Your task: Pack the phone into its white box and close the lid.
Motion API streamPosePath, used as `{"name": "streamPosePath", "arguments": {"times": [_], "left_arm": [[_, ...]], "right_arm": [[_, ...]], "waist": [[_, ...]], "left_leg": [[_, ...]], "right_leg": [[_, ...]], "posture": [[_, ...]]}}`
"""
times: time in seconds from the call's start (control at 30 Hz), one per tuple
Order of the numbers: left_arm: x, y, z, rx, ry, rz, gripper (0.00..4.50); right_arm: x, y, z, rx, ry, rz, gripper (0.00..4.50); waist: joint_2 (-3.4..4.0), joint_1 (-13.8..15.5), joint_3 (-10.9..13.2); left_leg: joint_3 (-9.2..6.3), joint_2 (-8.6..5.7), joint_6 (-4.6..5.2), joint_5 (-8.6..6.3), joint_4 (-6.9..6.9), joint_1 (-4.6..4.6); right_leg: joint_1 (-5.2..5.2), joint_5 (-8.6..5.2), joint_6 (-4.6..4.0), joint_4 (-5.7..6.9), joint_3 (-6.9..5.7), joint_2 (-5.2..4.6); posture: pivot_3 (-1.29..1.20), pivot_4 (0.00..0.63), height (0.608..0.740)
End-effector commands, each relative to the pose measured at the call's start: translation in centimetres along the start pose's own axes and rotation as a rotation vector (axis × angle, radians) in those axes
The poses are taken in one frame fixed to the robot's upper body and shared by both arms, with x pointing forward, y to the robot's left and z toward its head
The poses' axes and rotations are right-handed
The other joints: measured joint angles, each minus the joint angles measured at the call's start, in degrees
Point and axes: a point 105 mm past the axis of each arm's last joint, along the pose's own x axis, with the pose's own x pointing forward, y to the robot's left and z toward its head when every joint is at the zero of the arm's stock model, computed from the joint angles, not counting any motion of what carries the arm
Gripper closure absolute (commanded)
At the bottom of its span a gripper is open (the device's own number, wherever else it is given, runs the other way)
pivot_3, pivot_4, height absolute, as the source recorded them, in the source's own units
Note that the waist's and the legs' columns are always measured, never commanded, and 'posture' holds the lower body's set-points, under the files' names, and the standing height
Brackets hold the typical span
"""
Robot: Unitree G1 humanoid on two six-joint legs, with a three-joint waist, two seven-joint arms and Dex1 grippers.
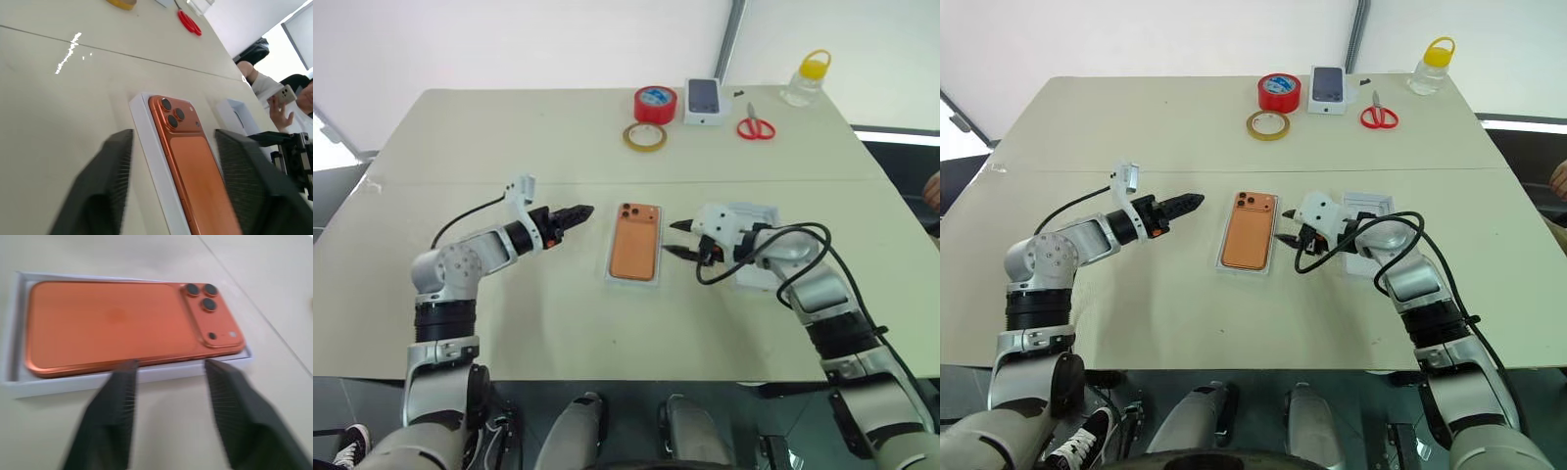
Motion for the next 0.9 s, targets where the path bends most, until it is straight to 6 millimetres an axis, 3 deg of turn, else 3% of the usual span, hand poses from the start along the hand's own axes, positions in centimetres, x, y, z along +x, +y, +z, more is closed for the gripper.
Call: {"name": "streamPosePath", "arguments": {"times": [0.03, 0.07, 0.27, 0.4, 0.47, 0.6, 0.9], "left_arm": [[0.8, 1.5, 0.4, 0.191, -0.035, 0.112, 4.04], [1.2, 1.4, 0.3, 0.207, -0.045, 0.109, 4.48], [3.3, 0.9, -1.9, 0.333, 0.024, 0.112, 4.48], [4.9, -1.4, -5.0, 0.286, 0.135, -0.002, 4.48], [5.3, -2.5, -6.2, 0.352, 0.177, -0.056, 4.48], [4.9, -5.6, -6.6, 0.297, 0.164, -0.208, 4.48], [4.9, -7.9, -8.0, 0.262, 0.208, -0.283, 4.48]], "right_arm": [[0.2, -1.8, -0.1, -0.096, 0.03, -0.101, 4.38], [0.5, -1.7, -0.5, -0.105, 0.047, -0.103, 4.5], [2.1, 0.0, -1.4, -0.146, 0.089, -0.073, 4.5], [2.9, 1.2, -1.0, -0.155, 0.067, -0.041, 4.5], [2.8, 1.6, -1.0, -0.14, 0.064, -0.021, 4.5], [1.8, 3.2, -0.9, -0.115, 0.036, 0.067, 4.5], [-1.5, 2.8, -2.5, -0.123, 0.107, 0.047, 4.5]], "waist": [[0.0, 0.06, 0.0], [0.0, 0.04, 0.0], [0.0, -0.23, 0.0], [0.01, -0.27, 0.0], [0.01, -0.24, -0.01], [0.03, -0.05, -0.02], [0.03, 0.04, -0.02]], "left_leg": [[0.0, 0.0, 0.0, 0.0, 0.01, 0.0], [0.0, 0.0, 0.0, 0.0, 0.0, 0.0], [0.01, 0.01, 0.01, 0.01, -0.03, -0.01], [0.01, 0.02, 0.01, 0.01, -0.01, 0.0], [0.01, 0.01, 0.01, 0.01, 0.02, -0.01], [0.0, 0.01, 0.02, 0.0, 0.02, 0.01], [-0.01, 0.0, 0.08, -0.03, 0.11, 0.01]], "right_leg": [[0.01, 0.0, 0.0, 0.0, -0.01, 0.0], [0.0, 0.0, 0.0, 0.01, -0.01, 0.01], [-0.04, 0.0, 0.0, 0.02, 0.0, 0.02], [-0.04, 0.0, 0.0, 0.06, 0.01, 0.04], [-0.02, 0.0, 0.0, 0.07, 0.0, 0.04], [0.02, 0.0, 0.01, 0.04, 0.0, 0.03], [0.12, -0.01, 0.03, 0.01, -0.03, 0.02]], "posture": [[0.0, 0.15, 0.74], [0.0, 0.15, 0.74], [0.0, 0.15, 0.74], [0.0, 0.15, 0.74], [0.0, 0.15, 0.74], [0.0, 0.15, 0.74], [0.0, 0.15, 0.74]]}}
